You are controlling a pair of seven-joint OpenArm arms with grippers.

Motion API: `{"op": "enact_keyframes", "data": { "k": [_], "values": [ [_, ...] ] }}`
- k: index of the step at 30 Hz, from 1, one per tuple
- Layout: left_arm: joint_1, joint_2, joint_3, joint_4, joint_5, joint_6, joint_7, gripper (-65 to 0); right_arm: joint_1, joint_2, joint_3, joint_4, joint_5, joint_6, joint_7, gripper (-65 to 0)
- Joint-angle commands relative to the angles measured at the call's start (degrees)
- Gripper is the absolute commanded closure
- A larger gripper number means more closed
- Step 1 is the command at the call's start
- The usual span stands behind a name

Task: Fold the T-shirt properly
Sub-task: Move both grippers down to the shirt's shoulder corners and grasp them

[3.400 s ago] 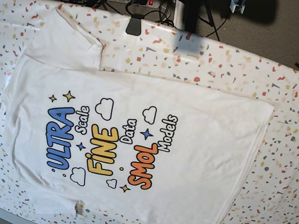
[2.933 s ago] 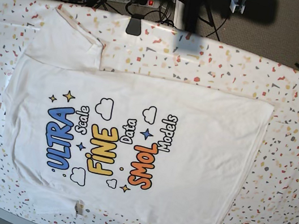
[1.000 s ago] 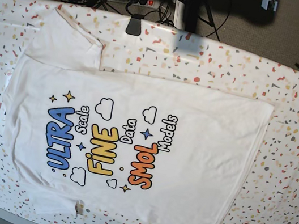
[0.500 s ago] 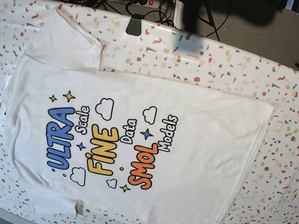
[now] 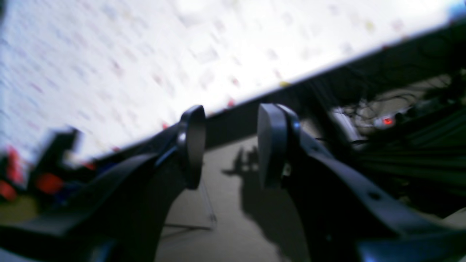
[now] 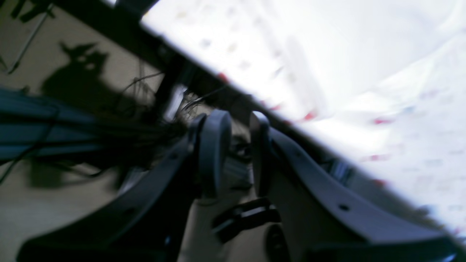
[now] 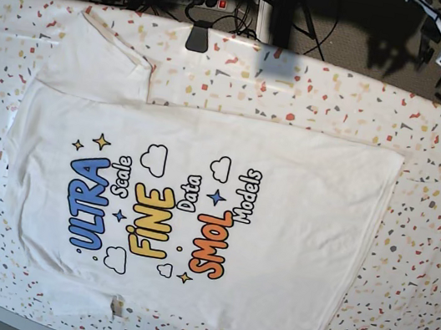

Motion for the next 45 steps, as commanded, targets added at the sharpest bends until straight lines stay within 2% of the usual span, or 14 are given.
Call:
{"op": "enact_keyframes", "data": {
  "k": [1, 3, 5, 10, 16, 19, 23, 27, 31, 35, 45],
  "values": [
    [0.42, -1.79, 0.63, 1.49, -0.61, 0.27, -1.73, -23.7, -0.70, 0.31, 1.07, 1.99, -1.03, -0.07, 1.18, -14.6],
    [-0.72, -5.25, 3.02, 1.60, 0.70, 0.27, -1.68, -23.7, -0.70, 0.31, 2.12, 3.93, -4.39, -0.09, 1.16, -14.6],
    [-2.51, -8.17, 6.34, 1.60, 4.74, 0.27, -1.64, -23.7, -0.68, 0.33, 2.51, 5.42, -7.80, -0.11, 1.18, -14.6],
    [-8.35, -12.17, 14.73, 1.55, 14.73, 0.27, -0.35, -23.7, 0.00, 0.28, 2.51, 6.54, -13.44, -0.11, 1.11, -14.6],
    [-16.11, -13.22, 19.85, -0.55, 16.04, 0.27, 0.66, -23.7, 4.74, 0.26, 2.51, 6.54, -14.49, -0.15, 0.94, -14.6],
    [-21.16, -13.25, 21.38, -5.66, 19.21, 0.27, 0.61, -23.7, 6.19, 0.26, 2.51, 6.54, -14.49, -0.17, 0.26, -14.6],
    [-27.26, -13.49, 22.69, -13.33, 19.91, 0.27, 0.42, -23.7, 6.62, 0.22, 2.51, 6.54, -14.49, -0.20, -0.59, -14.6],
    [-31.93, -17.29, 27.26, -19.02, 23.89, 0.27, 0.48, -23.7, 6.62, 0.13, 2.54, 6.54, -14.49, -0.20, -2.91, -14.6],
    [-34.21, -20.61, 32.70, -22.73, 27.45, 0.27, 1.16, -23.7, 6.62, 0.11, 2.60, 6.54, -14.49, -0.24, -6.12, -14.6],
    [-35.69, -22.93, 36.30, -25.83, 27.98, 2.69, 1.73, -23.7, 6.69, 0.11, 2.69, 6.54, -14.49, -0.48, -7.50, -14.6],
    [-40.44, -23.58, 37.03, -33.48, 27.93, 2.80, 1.75, -23.7, 6.80, 0.11, 2.69, 6.56, -14.51, -0.81, -8.00, -14.6]
  ]
}}
